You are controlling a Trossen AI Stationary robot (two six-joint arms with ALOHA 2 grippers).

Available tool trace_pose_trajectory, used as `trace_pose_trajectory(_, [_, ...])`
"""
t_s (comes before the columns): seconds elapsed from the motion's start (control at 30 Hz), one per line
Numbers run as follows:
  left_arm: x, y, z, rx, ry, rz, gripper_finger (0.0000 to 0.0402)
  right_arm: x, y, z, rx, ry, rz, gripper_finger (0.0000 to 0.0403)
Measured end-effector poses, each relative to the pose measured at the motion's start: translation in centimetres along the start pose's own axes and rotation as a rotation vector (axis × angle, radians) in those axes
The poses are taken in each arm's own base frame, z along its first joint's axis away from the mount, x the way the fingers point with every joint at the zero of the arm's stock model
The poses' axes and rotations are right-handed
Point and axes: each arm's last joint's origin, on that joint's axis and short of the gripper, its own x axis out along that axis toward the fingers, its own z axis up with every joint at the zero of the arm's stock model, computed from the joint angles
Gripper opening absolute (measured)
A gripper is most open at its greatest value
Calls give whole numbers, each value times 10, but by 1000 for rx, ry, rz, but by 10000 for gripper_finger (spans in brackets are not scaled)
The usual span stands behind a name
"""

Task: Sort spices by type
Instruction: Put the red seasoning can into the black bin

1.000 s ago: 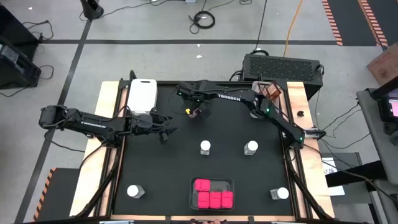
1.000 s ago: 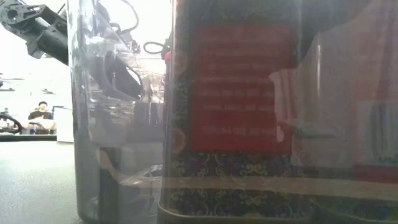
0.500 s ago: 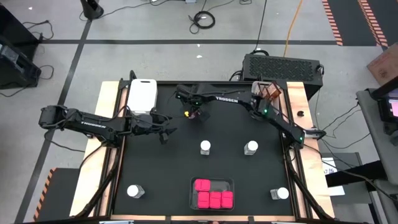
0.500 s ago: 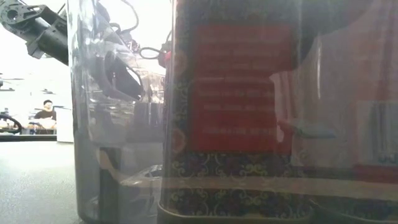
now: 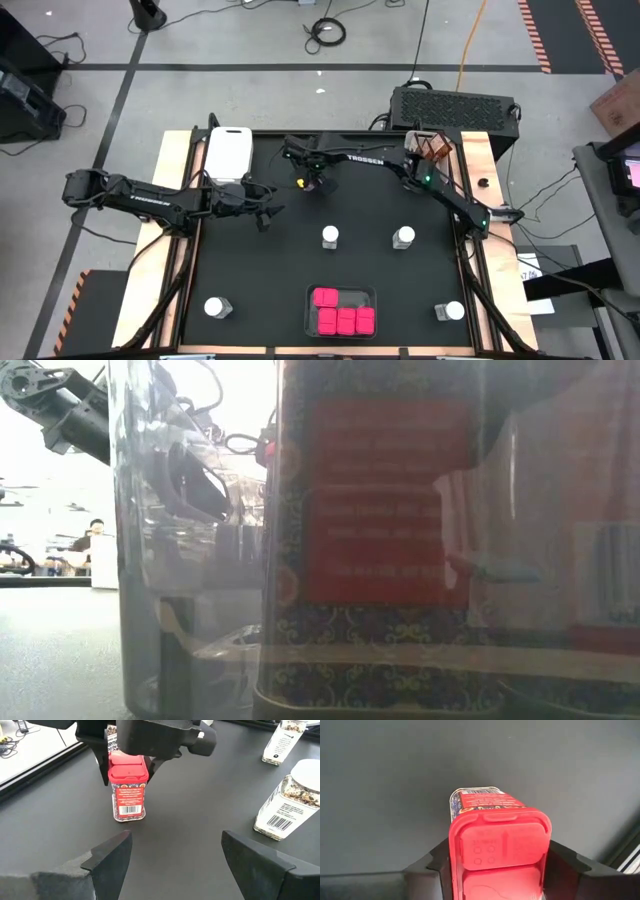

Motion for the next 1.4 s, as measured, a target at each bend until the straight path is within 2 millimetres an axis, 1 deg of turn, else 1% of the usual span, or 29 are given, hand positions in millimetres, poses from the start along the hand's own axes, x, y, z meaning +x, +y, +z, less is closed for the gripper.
trace_pose_trajectory(0.07, [0, 0, 0, 0, 0, 0, 311, -5, 0, 1, 10, -5, -3, 198])
trace_pose_trajectory(0.17, [0, 0, 0, 0, 0, 1, 311, -22, -1, 1, 49, -29, -30, 212])
trace_pose_trajectory(0.27, [0, 0, 0, 1, 0, 1, 311, -47, -2, 0, 98, -62, -47, 213])
trace_pose_trajectory(0.4, [0, 0, 0, 3, 0, 1, 311, -84, 3, -4, 155, -100, -43, 199])
trace_pose_trajectory(0.53, [0, 0, 0, 20, -1, 2, 311, -121, 14, -9, 247, -102, -12, 199])
trace_pose_trajectory(0.63, [0, 1, 1, 17, -3, 6, 311, -142, 26, -12, 316, -112, 42, 208])
trace_pose_trajectory(0.73, [0, 1, 1, 15, -4, 5, 311, -165, 37, -10, 381, -154, 80, 207])
trace_pose_trajectory(0.9, [0, 1, 1, 13, -8, 2, 311, -197, 62, -3, 473, -214, 179, 202])
trace_pose_trajectory(1.0, [0, 1, 1, 13, -8, -1, 311, -214, 80, 7, 523, -238, 233, 204])
trace_pose_trajectory(1.1, [0, 1, 1, 13, -7, -2, 311, -228, 103, 18, 552, -223, 269, 205])
trace_pose_trajectory(1.23, [0, 0, 1, -7, -5, -13, 311, -241, 134, 37, 598, -195, 320, 206])
trace_pose_trajectory(1.4, [0, -1, 1, -12, 4, -48, 311, -250, 172, 60, 636, -160, 370, 207])
